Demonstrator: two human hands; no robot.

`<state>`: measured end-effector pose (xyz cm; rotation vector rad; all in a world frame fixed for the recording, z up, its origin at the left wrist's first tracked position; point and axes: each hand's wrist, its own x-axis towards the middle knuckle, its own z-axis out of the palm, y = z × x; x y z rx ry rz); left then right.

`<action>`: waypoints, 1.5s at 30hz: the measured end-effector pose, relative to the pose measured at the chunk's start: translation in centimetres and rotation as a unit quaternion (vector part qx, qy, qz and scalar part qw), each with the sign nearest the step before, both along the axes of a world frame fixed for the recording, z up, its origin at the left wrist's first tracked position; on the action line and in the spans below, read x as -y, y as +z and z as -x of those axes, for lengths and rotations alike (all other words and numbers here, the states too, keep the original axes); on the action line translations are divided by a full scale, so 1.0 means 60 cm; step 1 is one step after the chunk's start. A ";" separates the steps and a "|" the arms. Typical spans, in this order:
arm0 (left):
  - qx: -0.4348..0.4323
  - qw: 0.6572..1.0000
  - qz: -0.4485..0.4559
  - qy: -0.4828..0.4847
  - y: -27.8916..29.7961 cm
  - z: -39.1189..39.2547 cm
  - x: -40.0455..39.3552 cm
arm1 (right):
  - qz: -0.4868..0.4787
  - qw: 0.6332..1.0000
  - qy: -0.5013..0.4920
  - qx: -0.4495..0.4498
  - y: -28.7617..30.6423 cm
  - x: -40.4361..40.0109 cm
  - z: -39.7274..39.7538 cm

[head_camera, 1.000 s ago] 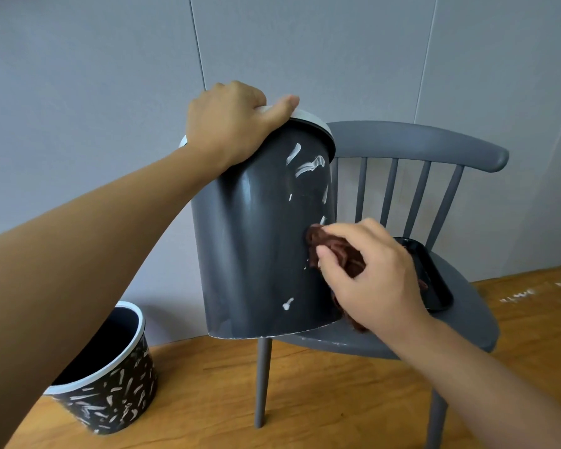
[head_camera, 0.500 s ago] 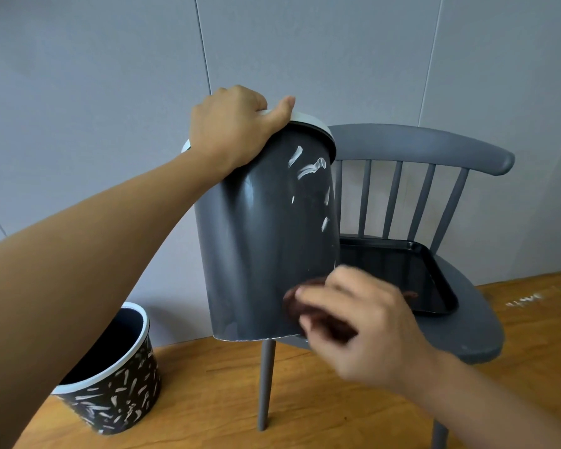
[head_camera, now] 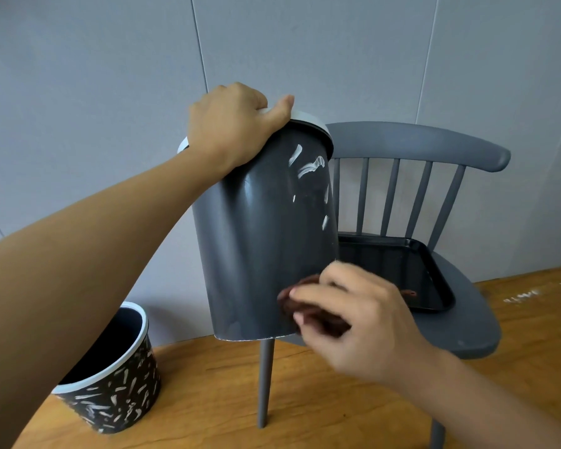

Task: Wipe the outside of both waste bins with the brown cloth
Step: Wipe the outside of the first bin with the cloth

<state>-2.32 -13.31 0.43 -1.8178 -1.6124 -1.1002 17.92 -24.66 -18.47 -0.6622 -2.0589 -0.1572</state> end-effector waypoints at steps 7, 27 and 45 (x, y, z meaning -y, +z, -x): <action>-0.001 1.000 0.001 0.006 0.002 -0.001 -0.001 | -0.011 0.999 -0.040 -0.032 0.010 -0.012 0.003; 0.002 1.000 -0.002 -0.005 0.001 -0.001 0.000 | 0.041 0.997 -0.007 0.066 0.047 -0.016 -0.015; -0.004 1.000 -0.002 0.005 0.002 -0.003 0.003 | 0.061 0.998 -0.023 0.015 0.045 -0.006 -0.006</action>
